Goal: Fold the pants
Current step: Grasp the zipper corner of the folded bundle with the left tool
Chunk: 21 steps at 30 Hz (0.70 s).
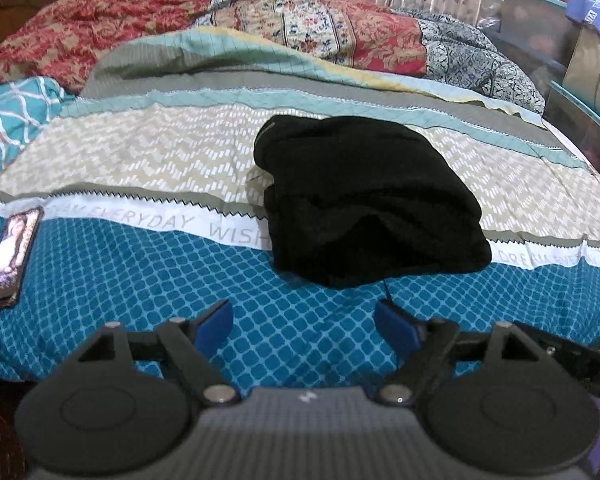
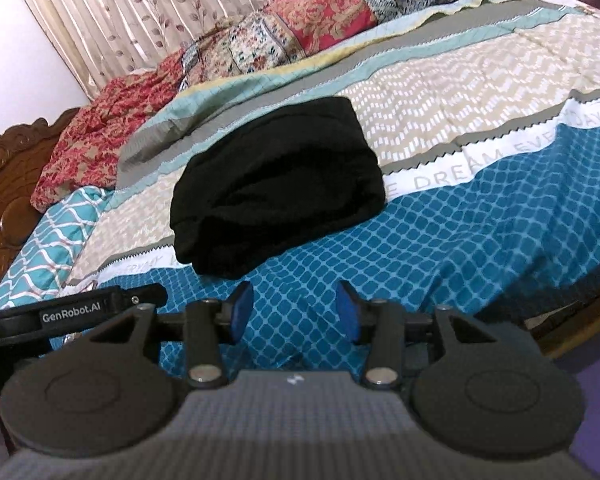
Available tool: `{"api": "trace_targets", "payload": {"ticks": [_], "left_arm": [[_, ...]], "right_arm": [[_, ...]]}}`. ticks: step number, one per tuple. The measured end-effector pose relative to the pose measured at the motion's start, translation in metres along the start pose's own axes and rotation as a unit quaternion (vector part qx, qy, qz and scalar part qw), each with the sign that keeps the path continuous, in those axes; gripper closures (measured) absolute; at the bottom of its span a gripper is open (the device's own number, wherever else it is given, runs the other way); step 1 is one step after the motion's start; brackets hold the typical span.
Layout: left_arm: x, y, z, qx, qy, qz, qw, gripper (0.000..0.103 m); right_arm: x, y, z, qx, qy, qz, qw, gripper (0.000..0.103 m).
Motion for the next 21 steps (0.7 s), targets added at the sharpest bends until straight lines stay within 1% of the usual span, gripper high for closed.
{"api": "trace_targets", "payload": {"ticks": [4, 6, 11, 13, 16, 17, 19, 20, 21], "left_arm": [[-0.003, 0.000, 0.003, 0.011, 0.005, 0.010, 0.9999, 0.020], [0.000, 0.000, 0.003, 0.010, -0.001, 0.005, 0.9999, 0.020], [0.013, -0.005, -0.002, 0.002, -0.011, -0.018, 0.9998, 0.020], [0.017, -0.002, -0.008, -0.008, -0.017, -0.018, 0.9997, 0.020], [0.022, 0.008, -0.025, -0.033, -0.027, -0.008, 0.9990, 0.013], [0.025, 0.012, -0.031, -0.046, -0.035, -0.010, 0.9983, 0.009], [0.031, 0.022, -0.042, -0.078, -0.056, -0.007, 0.9954, 0.006], [0.035, 0.028, -0.047, -0.090, -0.063, -0.006, 0.9939, 0.003], [0.039, 0.033, -0.053, -0.100, -0.067, -0.003, 0.9927, 0.001]], "right_arm": [[-0.004, 0.003, 0.008, 0.000, -0.012, 0.018, 1.000, 0.054], [-0.003, 0.004, 0.014, 0.004, -0.018, 0.023, 1.000, 0.054], [0.010, -0.001, 0.035, 0.013, -0.042, 0.016, 0.999, 0.054], [0.015, -0.002, 0.044, 0.020, -0.048, 0.014, 0.999, 0.054], [0.022, -0.003, 0.052, 0.045, -0.034, 0.006, 0.998, 0.054], [0.024, -0.001, 0.052, 0.048, -0.028, 0.006, 0.998, 0.052], [0.025, 0.007, 0.050, 0.045, -0.005, 0.020, 0.999, 0.052], [0.025, 0.013, 0.048, 0.042, 0.011, 0.029, 0.999, 0.048], [0.025, 0.019, 0.046, 0.039, 0.027, 0.038, 0.998, 0.041]]}}
Point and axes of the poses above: each gripper's, at about its wrist camera, not at the fingertips, and x roughly the way its jaws point, z to its right, y to its top, the point moved 8 cm from there along x, roughly the way its jaws point, and after that the axes turned 6 degrees about z, right-handed, at the moved point
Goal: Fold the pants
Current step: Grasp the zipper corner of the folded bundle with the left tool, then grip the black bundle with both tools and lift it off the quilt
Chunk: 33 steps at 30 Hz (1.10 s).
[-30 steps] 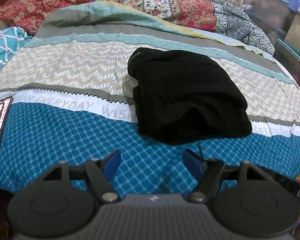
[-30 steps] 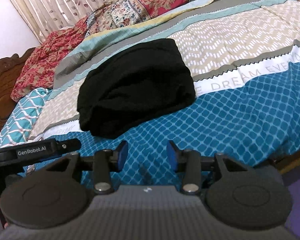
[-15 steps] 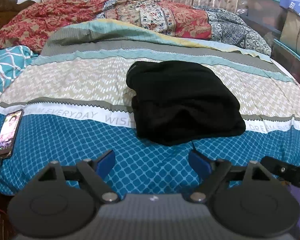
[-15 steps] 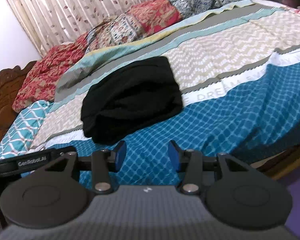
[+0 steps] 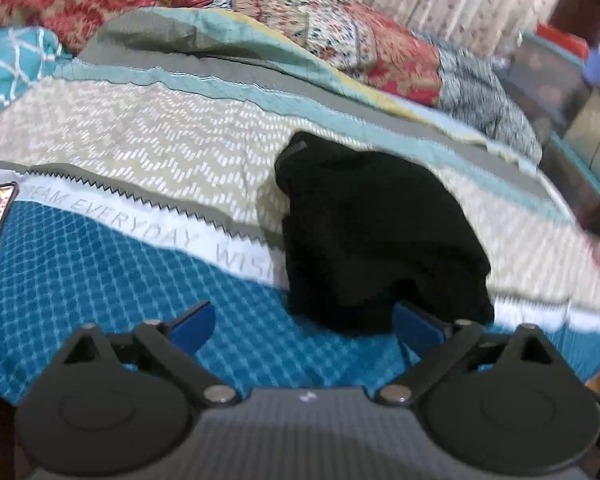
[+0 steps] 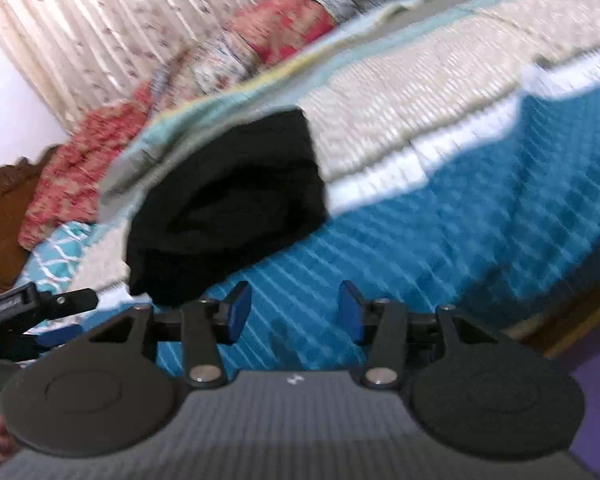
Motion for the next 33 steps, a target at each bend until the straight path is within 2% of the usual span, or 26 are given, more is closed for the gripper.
{"api": "trace_targets", "payload": {"ticks": [2, 6, 11, 16, 21, 25, 26, 28, 29, 30, 31, 32, 33], "left_arm": [[0.009, 0.014, -0.007, -0.011, -0.007, 0.007, 0.9999, 0.000], [0.039, 0.039, -0.018, -0.031, -0.024, 0.001, 0.9992, 0.000], [0.086, 0.056, -0.019, -0.054, -0.064, -0.033, 0.9959, 0.000], [0.137, 0.057, -0.016, -0.064, -0.088, -0.074, 0.9913, 0.000], [0.173, 0.042, -0.014, -0.124, -0.155, -0.124, 0.9723, 0.000], [0.180, 0.041, -0.011, -0.125, -0.170, -0.108, 0.9715, 0.000], [0.181, 0.040, -0.010, -0.124, -0.171, -0.105, 0.9718, 0.000], [0.182, 0.041, -0.008, -0.122, -0.170, -0.099, 0.9728, 0.000], [0.182, 0.041, -0.007, -0.120, -0.165, -0.097, 0.9742, 0.000], [0.182, 0.041, -0.005, -0.115, -0.159, -0.094, 0.9761, 0.001], [0.182, 0.041, -0.001, -0.107, -0.151, -0.091, 0.9785, 0.001], [0.181, 0.041, 0.003, -0.094, -0.143, -0.087, 0.9814, 0.009], [0.178, 0.041, 0.009, -0.079, -0.146, -0.081, 0.9829, 0.023]], "right_arm": [[0.007, 0.011, -0.002, -0.003, 0.028, 0.008, 1.000, 0.029], [0.028, 0.031, 0.003, 0.028, 0.053, 0.011, 0.998, 0.017], [0.063, 0.062, 0.010, 0.049, 0.058, 0.008, 0.997, 0.014], [0.106, 0.073, 0.032, 0.107, 0.061, -0.029, 0.992, 0.012], [0.140, 0.070, 0.036, 0.151, 0.088, -0.070, 0.982, 0.012], [0.153, 0.068, 0.015, 0.126, 0.100, -0.070, 0.984, 0.008], [0.157, 0.068, 0.011, 0.122, 0.096, -0.070, 0.985, 0.003], [0.165, 0.065, 0.001, 0.095, 0.084, -0.069, 0.990, 0.002], [0.167, 0.064, -0.006, 0.078, 0.082, -0.070, 0.991, 0.005], [0.166, 0.060, -0.014, 0.064, 0.090, -0.076, 0.991, 0.022], [0.165, 0.057, -0.017, 0.057, 0.097, -0.078, 0.991, 0.034], [0.160, 0.056, -0.022, 0.047, 0.095, -0.073, 0.992, 0.041], [0.154, 0.056, -0.024, 0.029, 0.087, -0.064, 0.994, 0.049]]}}
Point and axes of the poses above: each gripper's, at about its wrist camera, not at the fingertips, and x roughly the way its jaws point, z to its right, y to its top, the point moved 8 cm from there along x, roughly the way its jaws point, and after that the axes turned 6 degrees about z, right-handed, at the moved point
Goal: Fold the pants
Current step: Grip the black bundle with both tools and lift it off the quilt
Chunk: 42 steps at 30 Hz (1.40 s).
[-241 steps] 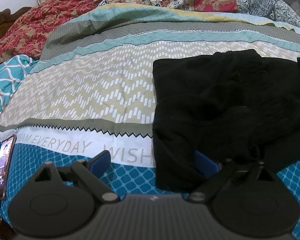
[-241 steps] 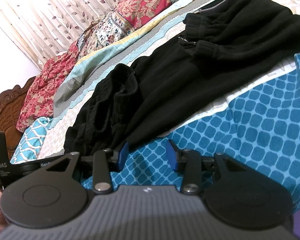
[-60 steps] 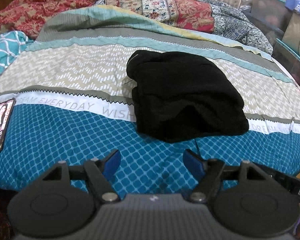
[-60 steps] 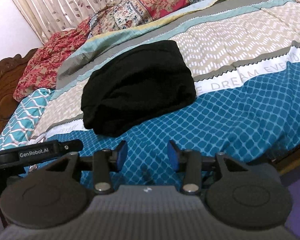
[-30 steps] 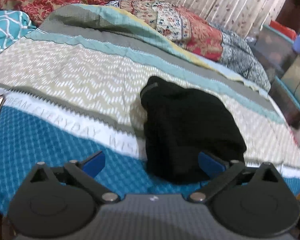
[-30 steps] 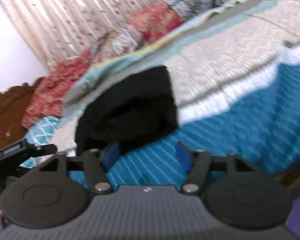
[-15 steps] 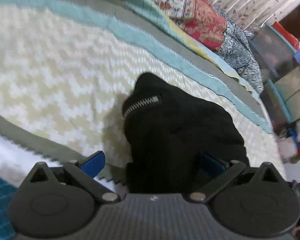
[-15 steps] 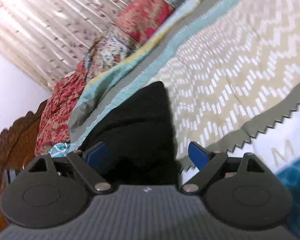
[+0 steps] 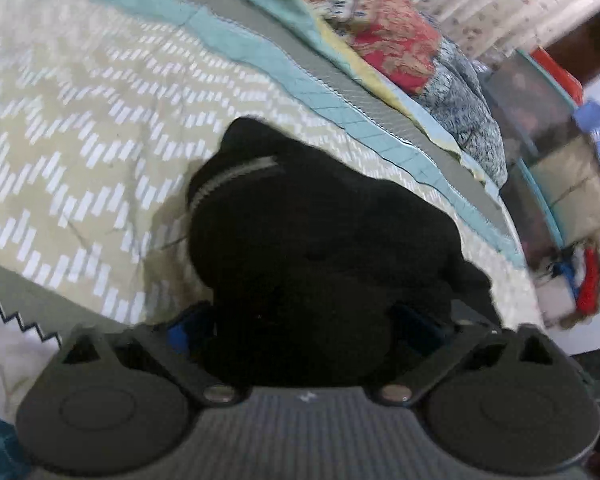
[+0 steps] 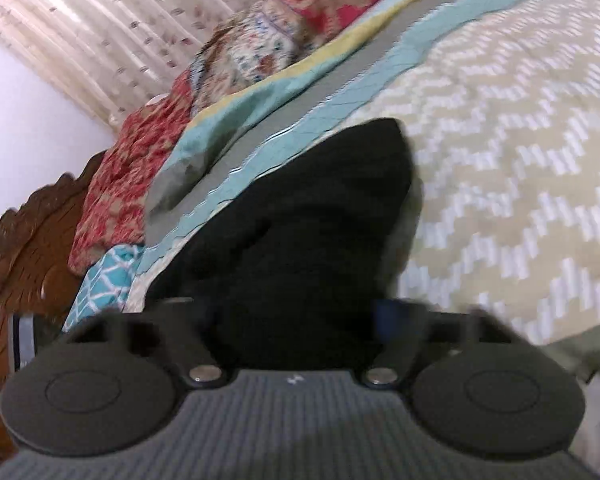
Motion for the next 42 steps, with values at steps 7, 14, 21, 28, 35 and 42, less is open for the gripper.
{"api": "trace_targets", "payload": {"ticks": [7, 14, 21, 28, 35, 42], "left_arm": [[-0.018, -0.011, 0.042, 0.022, -0.019, 0.003, 0.9996, 0.049], [-0.050, -0.039, 0.067, 0.005, -0.085, -0.010, 0.9963, 0.056], [-0.037, -0.055, 0.039, -0.022, -0.003, -0.037, 0.9991, 0.001], [-0.035, -0.052, 0.021, -0.062, 0.000, -0.065, 0.9959, 0.000], [-0.005, -0.060, 0.040, -0.038, -0.036, -0.102, 0.9934, 0.007], [-0.023, -0.010, 0.071, 0.021, -0.080, -0.068, 0.9943, 0.043]], "right_arm": [[-0.062, -0.004, -0.012, -0.082, -0.028, 0.045, 0.995, 0.074], [-0.111, -0.016, -0.007, -0.053, -0.027, 0.055, 0.997, 0.075], [-0.087, -0.029, 0.009, 0.016, -0.032, 0.034, 0.999, 0.033], [-0.088, -0.027, 0.018, 0.008, -0.028, 0.015, 0.999, 0.011], [-0.050, -0.040, 0.014, 0.047, 0.025, -0.052, 0.997, 0.011], [-0.044, 0.003, -0.019, 0.007, 0.056, -0.030, 0.998, 0.052]]}}
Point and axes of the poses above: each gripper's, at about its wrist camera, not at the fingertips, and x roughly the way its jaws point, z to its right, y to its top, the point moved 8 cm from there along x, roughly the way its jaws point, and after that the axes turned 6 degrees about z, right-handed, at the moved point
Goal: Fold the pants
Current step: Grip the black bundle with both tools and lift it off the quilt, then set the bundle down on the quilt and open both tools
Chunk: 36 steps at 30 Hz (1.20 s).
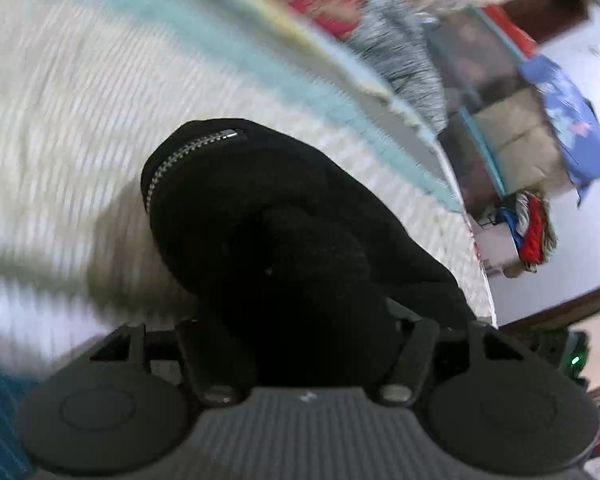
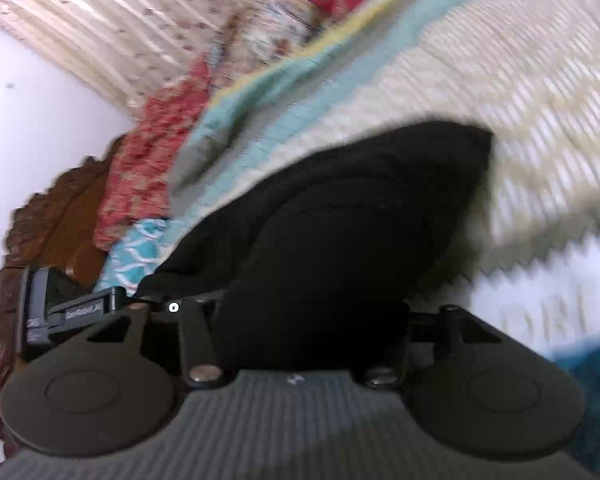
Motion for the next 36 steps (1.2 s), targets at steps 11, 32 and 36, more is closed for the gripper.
{"api": "trace_targets", "payload": {"ticks": [11, 32, 36], "left_arm": [[0.065, 0.186, 0.041, 0.158, 0.036, 0.102, 0.9814, 0.041], [0.146, 0.181, -0.049, 0.074, 0.207, 0.090, 0.9713, 0.003], [0.114, 0.144, -0.034, 0.097, 0.247, 0.102, 0.9587, 0.003]], "right_arm": [[0.086, 0.163, -0.007, -0.141, -0.005, 0.112, 0.984, 0.052], [0.147, 0.124, 0.104, -0.015, -0.030, 0.070, 0.997, 0.030], [0.117, 0.100, 0.090, -0.031, -0.062, 0.081, 0.994, 0.029]]}}
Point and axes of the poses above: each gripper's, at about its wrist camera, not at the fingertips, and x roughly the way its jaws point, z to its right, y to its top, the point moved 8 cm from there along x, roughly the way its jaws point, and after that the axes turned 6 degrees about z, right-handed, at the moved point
